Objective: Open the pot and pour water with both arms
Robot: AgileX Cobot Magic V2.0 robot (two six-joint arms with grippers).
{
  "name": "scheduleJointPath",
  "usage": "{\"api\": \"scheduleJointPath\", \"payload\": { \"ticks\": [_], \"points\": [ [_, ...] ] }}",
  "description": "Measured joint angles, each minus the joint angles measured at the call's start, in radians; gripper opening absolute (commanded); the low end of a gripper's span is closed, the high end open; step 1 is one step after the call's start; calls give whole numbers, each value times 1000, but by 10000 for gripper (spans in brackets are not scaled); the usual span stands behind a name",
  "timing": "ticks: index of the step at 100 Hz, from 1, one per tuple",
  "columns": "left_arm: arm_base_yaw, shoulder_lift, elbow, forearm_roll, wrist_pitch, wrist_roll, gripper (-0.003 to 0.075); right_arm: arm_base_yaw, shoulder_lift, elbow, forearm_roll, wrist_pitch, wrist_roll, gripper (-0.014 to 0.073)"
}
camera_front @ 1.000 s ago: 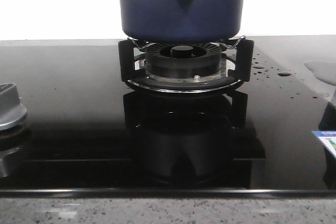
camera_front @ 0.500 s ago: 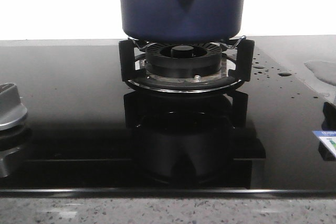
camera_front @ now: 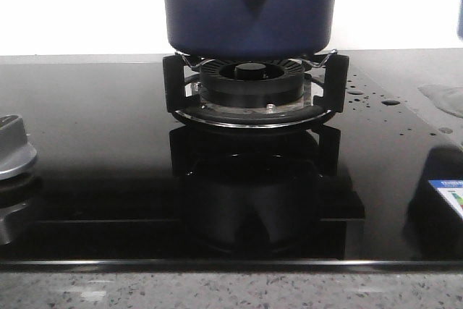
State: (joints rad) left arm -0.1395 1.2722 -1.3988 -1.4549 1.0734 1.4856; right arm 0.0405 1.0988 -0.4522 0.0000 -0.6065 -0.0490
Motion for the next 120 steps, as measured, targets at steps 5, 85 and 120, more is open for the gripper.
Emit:
{"api": "scheduleJointPath", "payload": {
  "ticks": [5,85,120],
  "points": [
    [10,-18,10,0,0,0,246,18,-9,-56,-49,28,0,222],
    [15,-147,76,2,2,-6,246,237,254,-631,-866,391,2,222],
    [15,-147,76,2,2,-8,245,237,316,-706,-1327,479,0,222]
  ]
}}
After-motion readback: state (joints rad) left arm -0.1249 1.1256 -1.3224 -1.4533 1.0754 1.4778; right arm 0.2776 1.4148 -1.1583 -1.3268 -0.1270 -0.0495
